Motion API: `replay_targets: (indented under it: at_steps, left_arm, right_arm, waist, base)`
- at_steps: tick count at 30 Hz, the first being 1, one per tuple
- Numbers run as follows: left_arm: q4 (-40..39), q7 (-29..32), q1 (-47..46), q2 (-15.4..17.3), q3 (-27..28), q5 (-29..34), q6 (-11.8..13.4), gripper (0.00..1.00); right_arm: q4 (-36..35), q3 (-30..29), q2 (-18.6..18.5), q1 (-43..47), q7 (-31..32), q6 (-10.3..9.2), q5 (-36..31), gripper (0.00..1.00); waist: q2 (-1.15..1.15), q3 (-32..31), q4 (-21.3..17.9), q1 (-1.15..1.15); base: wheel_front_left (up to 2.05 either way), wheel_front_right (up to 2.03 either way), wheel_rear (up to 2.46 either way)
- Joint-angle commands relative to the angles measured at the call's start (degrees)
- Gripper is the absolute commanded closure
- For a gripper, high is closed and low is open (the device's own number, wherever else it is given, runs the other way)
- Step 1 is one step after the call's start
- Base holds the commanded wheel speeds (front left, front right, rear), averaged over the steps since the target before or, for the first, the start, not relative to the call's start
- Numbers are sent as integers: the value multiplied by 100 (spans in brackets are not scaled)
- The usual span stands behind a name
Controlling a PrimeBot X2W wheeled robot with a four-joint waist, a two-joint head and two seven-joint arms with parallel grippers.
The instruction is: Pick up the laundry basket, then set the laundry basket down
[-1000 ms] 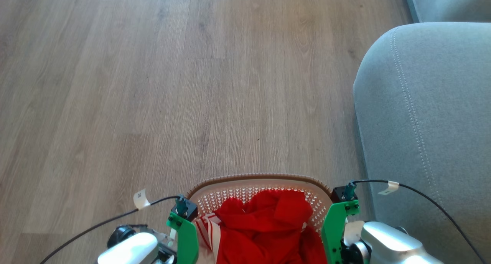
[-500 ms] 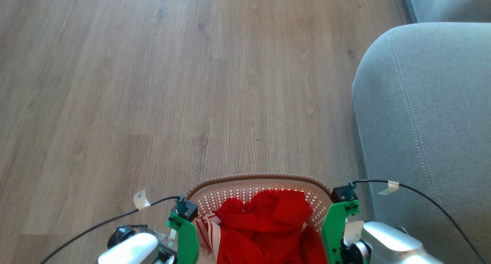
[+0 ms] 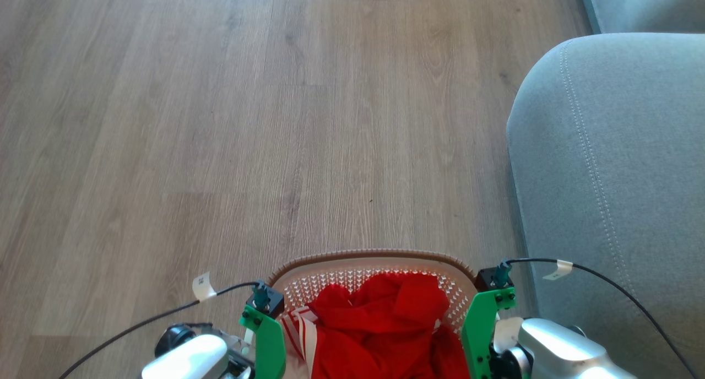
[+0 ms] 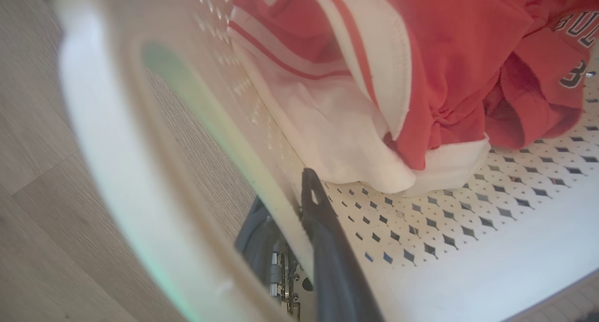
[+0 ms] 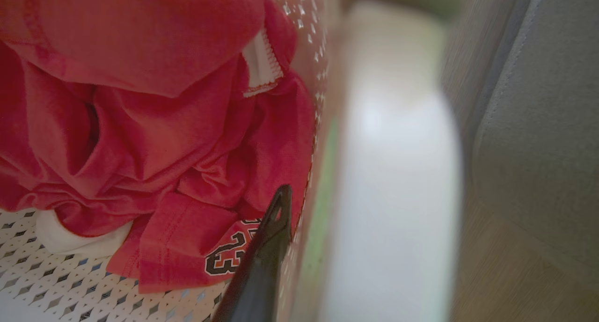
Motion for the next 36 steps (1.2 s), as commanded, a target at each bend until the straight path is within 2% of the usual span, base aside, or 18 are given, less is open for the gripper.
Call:
replay_targets:
  at_steps: [1,36]
  left_arm:
    - [-283,0,-94,-203,-64,52,-205,100]
    - [-203,-80,-148,-250,-64,51,-205,100]
  right_arm:
    - [-310,62,215,-216,-110,44,-54,100]
    - [-325,37,176,-264,-125,44,-58,100]
  waist:
    - [0,-5,-1,0]
    - [0,149,-6,0]
  base:
    - [0,0,0]
    - [0,0,0]
